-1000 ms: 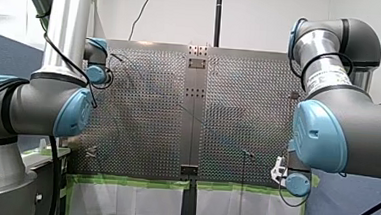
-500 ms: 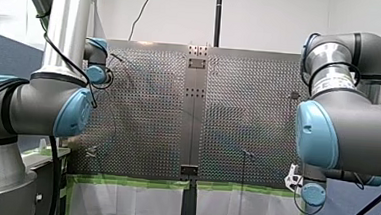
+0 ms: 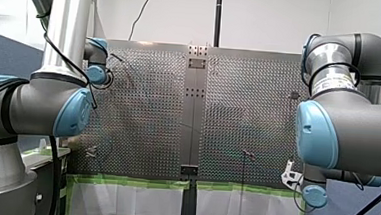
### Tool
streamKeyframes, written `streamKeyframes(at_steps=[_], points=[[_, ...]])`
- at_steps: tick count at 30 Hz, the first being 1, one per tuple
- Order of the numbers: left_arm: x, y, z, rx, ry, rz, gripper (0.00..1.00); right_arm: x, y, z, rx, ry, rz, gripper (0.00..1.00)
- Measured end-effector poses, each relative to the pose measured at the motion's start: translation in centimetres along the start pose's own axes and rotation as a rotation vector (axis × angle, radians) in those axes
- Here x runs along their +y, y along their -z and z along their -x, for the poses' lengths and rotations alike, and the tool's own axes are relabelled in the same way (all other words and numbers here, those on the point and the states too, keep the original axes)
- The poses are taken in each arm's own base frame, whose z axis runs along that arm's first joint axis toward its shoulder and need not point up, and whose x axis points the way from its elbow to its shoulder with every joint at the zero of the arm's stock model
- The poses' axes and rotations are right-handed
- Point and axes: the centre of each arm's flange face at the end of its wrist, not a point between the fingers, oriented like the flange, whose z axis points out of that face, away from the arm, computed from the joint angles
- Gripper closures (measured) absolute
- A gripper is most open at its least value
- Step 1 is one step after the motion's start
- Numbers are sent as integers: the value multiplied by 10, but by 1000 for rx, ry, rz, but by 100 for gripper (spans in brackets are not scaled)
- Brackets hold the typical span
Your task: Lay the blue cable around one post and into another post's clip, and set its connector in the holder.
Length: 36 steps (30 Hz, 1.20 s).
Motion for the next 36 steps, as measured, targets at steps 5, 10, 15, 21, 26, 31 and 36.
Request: streamKeyframes(at_steps=[5, 10, 15, 21, 26, 31, 36], points=[[1, 2, -1, 8, 29, 12, 0, -7, -1, 0, 10, 0, -46, 100], [2, 3, -2, 0, 69, 39, 0, -13, -1, 1, 3, -1, -89, 100], [0, 6, -5, 6, 112, 49, 0, -19, 0, 3, -5, 0, -131, 100], [-6, 8, -10, 27, 161, 34, 0, -27, 2, 5, -18, 1, -189, 100], [-6, 17, -20, 66, 195, 39, 0, -33, 4, 6, -28, 1, -235, 100], [-2, 26, -28, 83, 235, 27, 0, -39, 5, 8, -37, 2, -284, 100], [1, 36, -31, 75, 274, 13, 0, -44, 7, 9, -43, 2, -312, 100]])
